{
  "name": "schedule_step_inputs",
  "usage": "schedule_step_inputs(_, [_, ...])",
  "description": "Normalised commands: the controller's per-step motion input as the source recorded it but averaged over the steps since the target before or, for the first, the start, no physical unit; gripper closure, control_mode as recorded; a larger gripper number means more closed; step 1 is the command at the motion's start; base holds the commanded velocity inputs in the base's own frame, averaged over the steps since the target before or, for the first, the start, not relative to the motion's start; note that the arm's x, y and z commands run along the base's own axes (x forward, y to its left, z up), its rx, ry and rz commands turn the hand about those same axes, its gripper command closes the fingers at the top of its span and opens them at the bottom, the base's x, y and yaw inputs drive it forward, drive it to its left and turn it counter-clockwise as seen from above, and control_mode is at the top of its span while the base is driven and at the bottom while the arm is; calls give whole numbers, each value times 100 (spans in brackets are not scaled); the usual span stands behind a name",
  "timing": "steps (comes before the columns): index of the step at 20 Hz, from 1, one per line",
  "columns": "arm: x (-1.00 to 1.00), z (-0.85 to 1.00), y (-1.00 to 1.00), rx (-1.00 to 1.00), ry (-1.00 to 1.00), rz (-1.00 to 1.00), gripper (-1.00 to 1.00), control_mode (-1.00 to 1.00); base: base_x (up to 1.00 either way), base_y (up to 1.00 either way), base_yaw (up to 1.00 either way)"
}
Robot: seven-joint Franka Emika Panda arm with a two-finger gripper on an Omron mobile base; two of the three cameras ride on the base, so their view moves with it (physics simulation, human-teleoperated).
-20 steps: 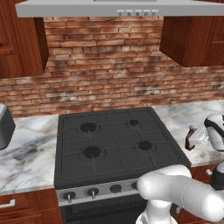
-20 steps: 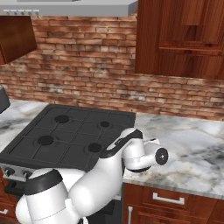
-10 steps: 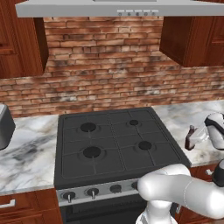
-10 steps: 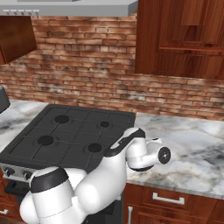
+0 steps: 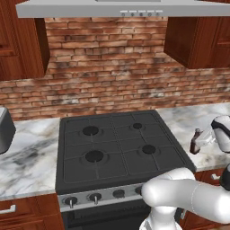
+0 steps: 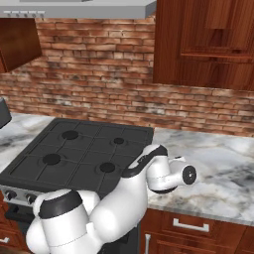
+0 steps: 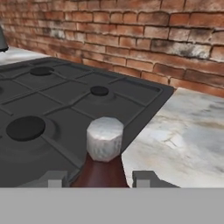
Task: Take 2 condiments from the cabinet and move them on the counter near the stove.Make sure the condiments are lined up with each other, next to each other.
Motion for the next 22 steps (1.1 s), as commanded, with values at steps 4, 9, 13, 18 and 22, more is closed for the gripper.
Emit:
schedule_step_inputs(4, [-2,-14,1,0,0,0,-100,-100,0,0,0])
schedule_step_inputs(9, [-2,-2,0,0,0,0,-100,-100,0,0,0])
schedule_step_inputs(13, [-3,0,3,0,0,0,-100,-100,0,0,0])
schedule_step_inputs(18, [-9,0,5,0,4,0,-100,-100,0,0,0])
schedule_step_inputs(22, [-17,6,3,0,0,0,-100,-100,0,0,0])
